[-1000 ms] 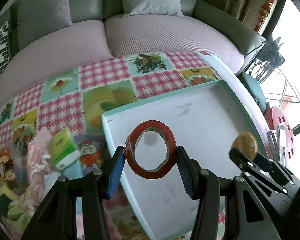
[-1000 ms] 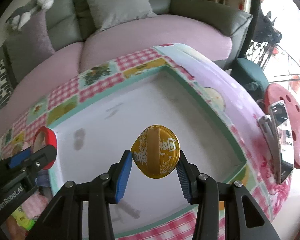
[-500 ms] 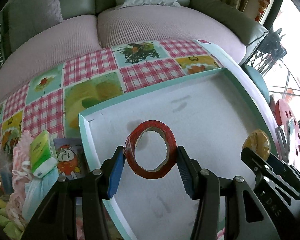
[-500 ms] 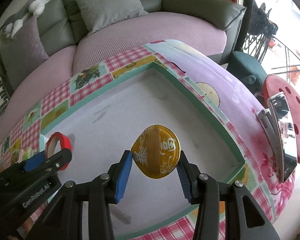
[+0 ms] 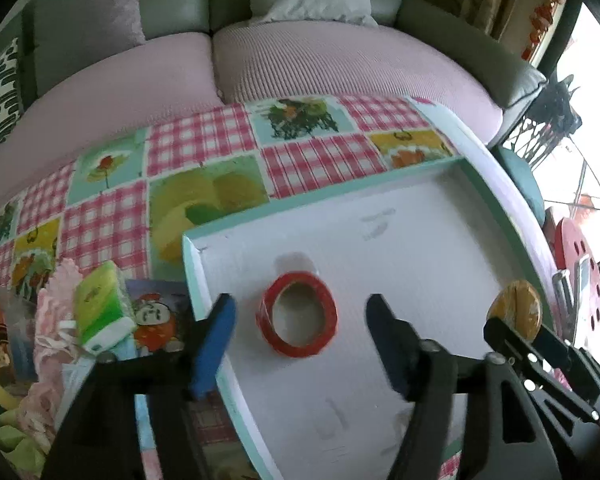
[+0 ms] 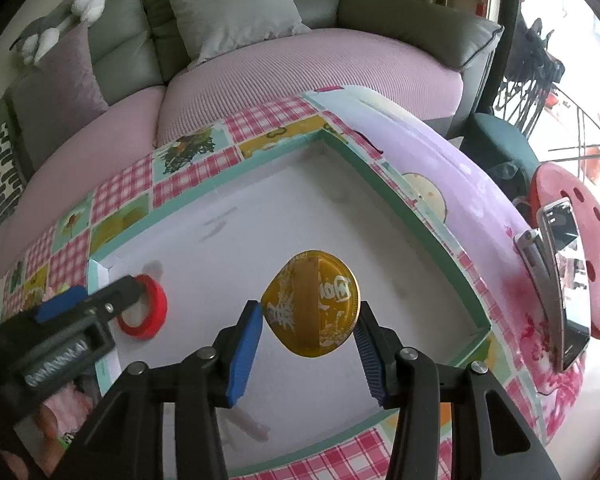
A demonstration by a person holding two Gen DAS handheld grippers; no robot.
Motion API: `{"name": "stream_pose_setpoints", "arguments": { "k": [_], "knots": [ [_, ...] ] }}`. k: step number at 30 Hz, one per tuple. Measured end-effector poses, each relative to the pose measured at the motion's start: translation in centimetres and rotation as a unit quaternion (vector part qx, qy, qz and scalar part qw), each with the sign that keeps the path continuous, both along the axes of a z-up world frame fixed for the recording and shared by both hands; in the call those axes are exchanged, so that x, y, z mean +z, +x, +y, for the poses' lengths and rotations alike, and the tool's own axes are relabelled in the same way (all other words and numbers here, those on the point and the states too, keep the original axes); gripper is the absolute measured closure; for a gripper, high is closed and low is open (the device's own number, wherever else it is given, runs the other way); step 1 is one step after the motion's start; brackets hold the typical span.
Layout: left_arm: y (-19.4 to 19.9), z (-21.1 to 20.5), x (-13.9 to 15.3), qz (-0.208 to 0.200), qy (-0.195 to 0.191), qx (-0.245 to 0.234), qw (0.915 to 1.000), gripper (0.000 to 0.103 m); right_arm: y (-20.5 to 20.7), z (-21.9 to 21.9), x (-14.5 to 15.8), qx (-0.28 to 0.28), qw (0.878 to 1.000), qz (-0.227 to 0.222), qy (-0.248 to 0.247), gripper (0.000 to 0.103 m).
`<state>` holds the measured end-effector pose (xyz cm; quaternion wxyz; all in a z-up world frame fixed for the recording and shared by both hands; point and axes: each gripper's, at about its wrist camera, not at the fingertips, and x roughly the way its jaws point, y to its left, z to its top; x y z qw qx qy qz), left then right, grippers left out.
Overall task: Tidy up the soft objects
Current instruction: 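Drop red tape in white tray with left tool while right tool carries tin, then lower the yellow tin into the white tray and open the right tool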
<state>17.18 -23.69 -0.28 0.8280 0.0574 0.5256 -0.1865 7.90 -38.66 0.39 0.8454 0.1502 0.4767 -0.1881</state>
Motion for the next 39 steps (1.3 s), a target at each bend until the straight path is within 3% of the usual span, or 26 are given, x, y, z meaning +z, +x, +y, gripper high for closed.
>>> {"name": "stream_pose_setpoints", "arguments": {
  "k": [2, 5, 11, 13, 15, 20, 23, 27, 30, 39],
  "knots": [
    [0.1, 0.3, 0.5, -0.004, -0.006, 0.004, 1.0000, 0.031, -0.1, 0.1, 0.2, 0.004, 1.000, -0.002, 0.000, 0.049],
    [0.2, 1.0, 1.3, -0.012, -0.007, 0.016, 0.9998, 0.021, -0.1, 0.4, 0.3, 0.010, 1.000, 0.001, -0.001, 0.039],
    [0.8, 3.3, 2.4, -0.027, -0.001, 0.059, 0.9979, 0.020, 0.1, 1.4, 0.4, 0.036, 0.999, 0.007, -0.007, 0.031],
    [0.9, 4.0, 2.5, -0.026, 0.013, 0.073, 0.9969, 0.020, 0.2, 1.7, 0.3, 0.042, 0.999, 0.011, -0.011, 0.019],
    [0.9, 4.6, 2.5, -0.027, 0.024, 0.085, 0.9957, 0.020, 0.3, 2.0, 0.2, 0.047, 0.999, 0.013, -0.014, 0.015],
    [1.0, 5.8, 2.0, -0.010, 0.032, 0.107, 0.9936, 0.020, 0.5, 2.4, 0.1, 0.054, 0.998, 0.015, -0.012, 0.015],
    [0.8, 6.1, 1.7, -0.009, 0.044, 0.113, 0.9926, 0.020, 0.6, 2.7, 0.1, 0.060, 0.998, 0.016, -0.015, 0.009],
    [1.0, 6.4, 1.4, -0.005, 0.038, 0.116, 0.9925, 0.006, 0.8, 3.0, 0.1, 0.066, 0.998, 0.016, -0.013, 0.009],
    [1.0, 6.6, 1.6, -0.014, 0.035, 0.116, 0.9925, 0.006, 0.7, 3.2, 0.1, 0.067, 0.998, 0.014, -0.014, 0.000],
    [1.0, 7.5, 1.5, -0.006, 0.022, 0.126, 0.9917, 0.006, 0.9, 3.9, 0.4, 0.077, 0.997, 0.007, -0.011, 0.000]
  ]
}}
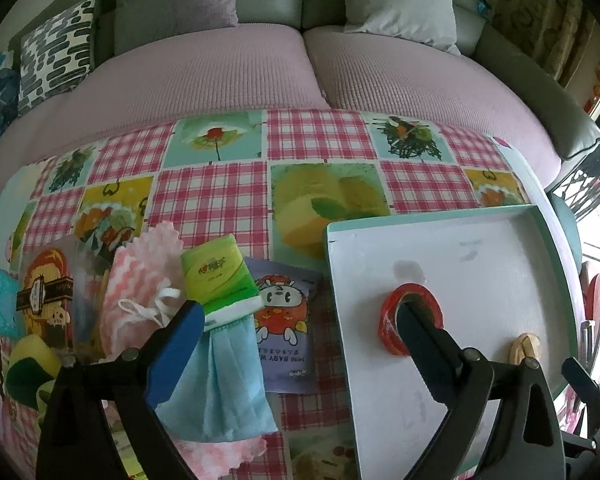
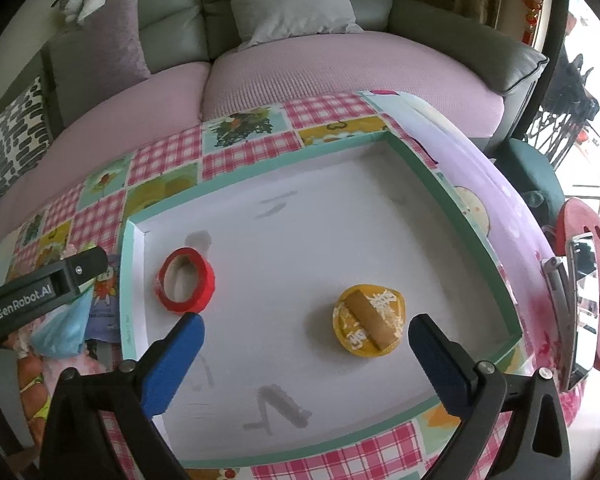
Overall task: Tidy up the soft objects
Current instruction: 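Lower the yellow tin into the white tray and open the right tool, then move both tools back from the tray toward the pile of soft items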
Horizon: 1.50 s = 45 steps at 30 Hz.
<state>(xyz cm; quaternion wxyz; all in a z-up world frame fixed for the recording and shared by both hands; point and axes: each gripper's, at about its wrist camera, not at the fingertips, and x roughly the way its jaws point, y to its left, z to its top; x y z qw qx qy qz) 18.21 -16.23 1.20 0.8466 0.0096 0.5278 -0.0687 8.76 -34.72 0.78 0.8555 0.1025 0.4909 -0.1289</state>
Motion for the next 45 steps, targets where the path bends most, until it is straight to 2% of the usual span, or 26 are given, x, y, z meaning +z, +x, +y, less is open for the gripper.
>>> {"name": "stream_pose_setpoints", "arguments": {
  "k": [5, 11, 16, 24, 28, 33, 37, 42, 45],
  "knots": [
    [-0.3, 0.6, 0.2, -0.001, -0.010, 0.002, 1.0000, 0.006, -0.4, 0.7, 0.3, 0.006, 1.000, -0.014, 0.014, 0.000],
    [-1.4, 2.2, 1.9, -0.016, -0.035, 0.007, 0.9992, 0.006, -1.2, 2.7, 0.8, 0.022, 0.999, -0.031, 0.025, 0.000],
    [-3.1, 4.9, 3.8, -0.030, -0.049, 0.021, 0.9981, 0.006, -2.1, 5.1, 1.0, 0.054, 0.998, -0.030, 0.025, 0.000],
    [-7.0, 9.8, 6.4, -0.063, -0.035, 0.035, 0.9968, 0.006, -3.8, 9.2, 1.3, 0.103, 0.994, -0.029, 0.030, 0.000],
    [-8.9, 13.4, 7.0, -0.077, -0.039, 0.065, 0.9941, 0.006, -4.5, 11.0, 1.6, 0.121, 0.992, -0.033, 0.027, 0.000],
    [-11.3, 18.3, 6.3, -0.078, -0.039, 0.112, 0.9899, 0.006, -5.0, 13.3, 1.0, 0.148, 0.988, -0.024, 0.045, 0.000],
    [-12.5, 21.4, 4.6, -0.055, -0.050, 0.139, 0.9876, 0.006, -5.4, 15.0, 0.7, 0.166, 0.985, -0.020, 0.050, 0.000],
    [-13.5, 23.3, 2.5, -0.035, -0.042, 0.151, 0.9870, 0.006, -5.7, 16.9, 0.2, 0.181, 0.982, -0.012, 0.051, 0.000],
    [-13.9, 24.0, 1.3, -0.019, -0.051, 0.154, 0.9866, 0.006, -5.6, 17.9, -0.2, 0.191, 0.980, -0.008, 0.061, 0.000]
  ]
}}
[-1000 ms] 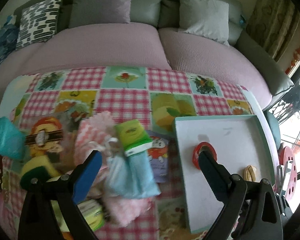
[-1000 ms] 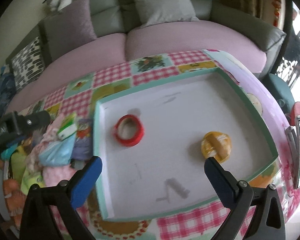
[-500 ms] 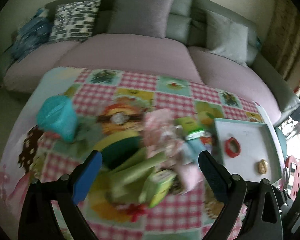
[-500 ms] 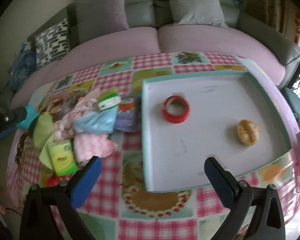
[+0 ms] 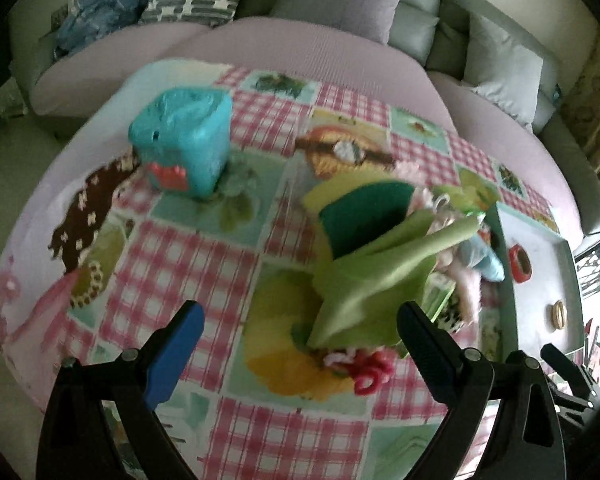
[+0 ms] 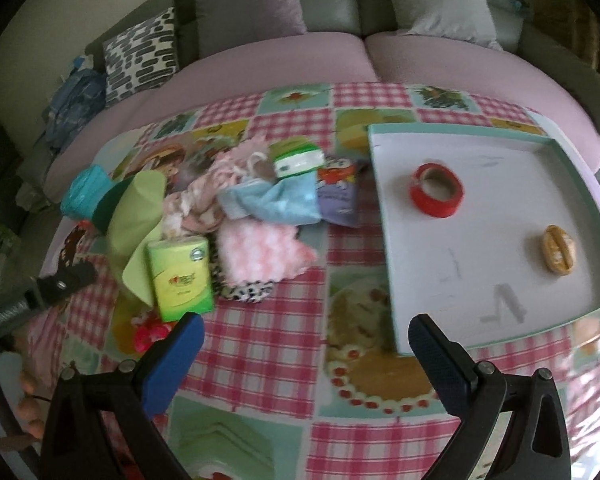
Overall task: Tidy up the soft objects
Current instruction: 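Move both tools back from the tray toward the pile of soft items, then grasp red scrunchie with left tool while right tool grasps green tissue pack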
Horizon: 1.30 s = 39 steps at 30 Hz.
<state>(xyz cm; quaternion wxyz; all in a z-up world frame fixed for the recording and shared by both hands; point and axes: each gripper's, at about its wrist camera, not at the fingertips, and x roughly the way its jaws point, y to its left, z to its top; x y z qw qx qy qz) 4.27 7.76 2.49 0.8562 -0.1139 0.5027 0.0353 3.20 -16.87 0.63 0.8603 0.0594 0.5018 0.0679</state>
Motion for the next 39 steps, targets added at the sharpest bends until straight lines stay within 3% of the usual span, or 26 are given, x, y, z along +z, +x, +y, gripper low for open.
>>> {"name": "stream_pose_setpoints", "arguments": {
  "k": [9, 19, 36, 38, 39],
  "knots": [
    [-0.9, 0.8, -3.4, 0.043, -0.015, -0.005, 0.9990, 0.006, 0.5, 2.2, -1.3, 0.023, 1.000, 0.017, 0.013, 0.000],
    [-1.5, -0.2, -5.9, 0.083, -0.021, -0.026, 0.9960, 0.006, 0.7, 2.3, -2.6, 0.016, 0.999, 0.041, 0.028, 0.009],
    [-2.4, -5.0, -6.3, 0.088, -0.032, -0.090, 0.9915, 0.007, 0.5, 2.2, -2.8, 0.011, 0.998, 0.040, 0.049, 0.020],
    [-1.9, -5.8, -6.3, 0.087, -0.034, -0.096, 0.9911, 0.010, 0.5, 2.2, -2.7, 0.010, 0.998, 0.039, 0.050, 0.021],
    [-1.9, -6.2, -6.2, 0.084, -0.031, -0.098, 0.9911, 0.018, 0.5, 2.2, -2.7, 0.010, 0.998, 0.039, 0.050, 0.021]
  ]
}}
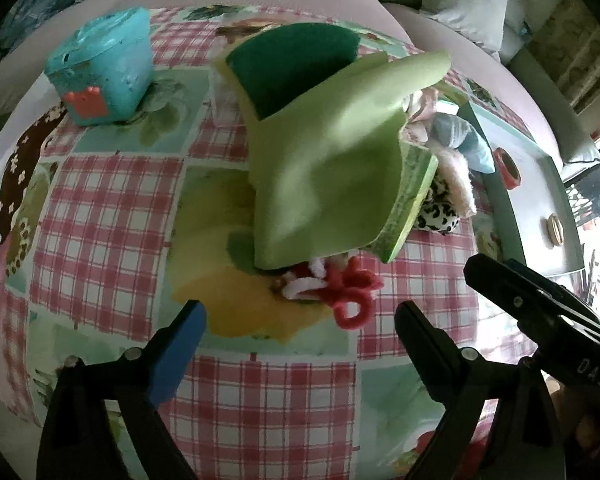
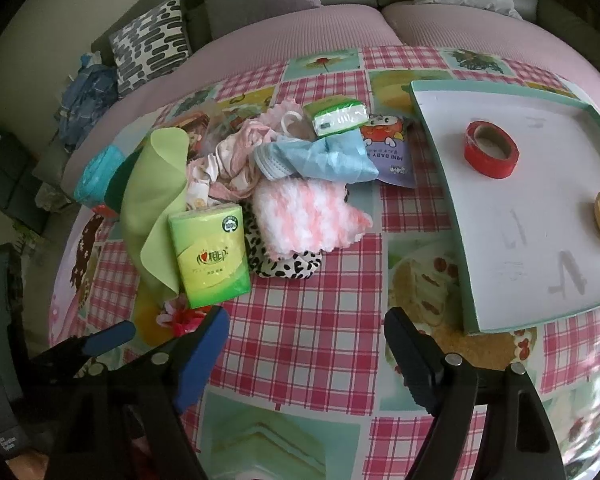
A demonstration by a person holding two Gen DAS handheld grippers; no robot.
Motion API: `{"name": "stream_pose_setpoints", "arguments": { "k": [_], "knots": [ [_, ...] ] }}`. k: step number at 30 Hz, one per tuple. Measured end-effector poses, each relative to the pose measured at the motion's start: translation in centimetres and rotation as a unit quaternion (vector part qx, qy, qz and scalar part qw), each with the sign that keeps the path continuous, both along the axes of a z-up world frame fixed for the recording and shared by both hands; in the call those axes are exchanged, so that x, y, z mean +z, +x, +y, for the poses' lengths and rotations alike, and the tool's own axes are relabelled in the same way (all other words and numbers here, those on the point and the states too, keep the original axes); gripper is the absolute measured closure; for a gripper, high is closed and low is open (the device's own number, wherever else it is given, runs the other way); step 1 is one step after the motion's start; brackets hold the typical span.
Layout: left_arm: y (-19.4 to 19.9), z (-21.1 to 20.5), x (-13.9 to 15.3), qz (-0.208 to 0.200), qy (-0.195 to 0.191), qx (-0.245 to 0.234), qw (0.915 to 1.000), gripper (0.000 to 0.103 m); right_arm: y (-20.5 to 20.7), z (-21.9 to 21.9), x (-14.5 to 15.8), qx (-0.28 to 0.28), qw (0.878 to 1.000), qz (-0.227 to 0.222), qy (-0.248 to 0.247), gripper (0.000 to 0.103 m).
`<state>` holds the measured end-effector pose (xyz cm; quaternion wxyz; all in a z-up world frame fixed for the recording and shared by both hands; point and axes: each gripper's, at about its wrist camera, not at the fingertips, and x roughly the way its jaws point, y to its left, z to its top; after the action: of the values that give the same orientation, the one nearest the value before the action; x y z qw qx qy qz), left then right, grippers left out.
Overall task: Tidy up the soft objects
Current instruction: 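Grasp red scrunchie with left tool while right tool grasps green tissue pack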
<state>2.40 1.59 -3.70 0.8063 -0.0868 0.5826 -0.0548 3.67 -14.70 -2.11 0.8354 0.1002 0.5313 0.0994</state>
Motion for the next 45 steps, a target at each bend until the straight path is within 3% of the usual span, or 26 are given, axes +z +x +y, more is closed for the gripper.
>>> {"name": "stream_pose_setpoints", "arguments": {
  "k": [1, 5, 18, 19, 21, 32, 34, 45],
  "knots": [
    [0.1, -0.1, -0.1, -0.002, 0.001, -0.001, 1.0000, 0.024, 0.0, 0.0, 0.0, 0.000, 1.000, 0.000, 0.001, 0.021],
    [0.6, -1.0, -0.1, 0.002, -0.002, -0.012, 0.9999, 0.029, -0.1, -0.1, 0.0, 0.001, 1.000, -0.002, 0.002, 0.021],
    [2.5, -2.0, -1.2, -0.004, -0.022, -0.024, 0.9995, 0.064, 0.6, 1.2, -0.3, 0.028, 1.000, 0.001, 0.012, 0.035],
    [2.3, -1.8, -1.1, -0.005, -0.023, -0.025, 0.9994, 0.079, 0.7, 1.2, -0.4, 0.029, 0.999, 0.001, 0.013, 0.037],
    [2.5, -1.8, -1.1, -0.006, -0.022, -0.026, 0.9994, 0.089, 0.8, 1.4, -0.4, 0.031, 0.999, 0.001, 0.013, 0.038],
    [2.4, -0.7, -1.2, -0.009, -0.045, -0.026, 0.9986, 0.094, 1.3, 2.9, 0.3, 0.057, 0.998, -0.012, 0.027, 0.041],
    [1.9, 0.0, -1.0, -0.013, -0.049, -0.026, 0.9984, 0.095, 1.4, 3.1, 0.4, 0.059, 0.998, -0.014, 0.031, 0.046],
    [0.9, 2.5, 0.1, -0.026, -0.059, -0.020, 0.9977, 0.098, 2.5, 4.6, 0.5, 0.080, 0.996, -0.018, 0.045, 0.046]
  ]
}}
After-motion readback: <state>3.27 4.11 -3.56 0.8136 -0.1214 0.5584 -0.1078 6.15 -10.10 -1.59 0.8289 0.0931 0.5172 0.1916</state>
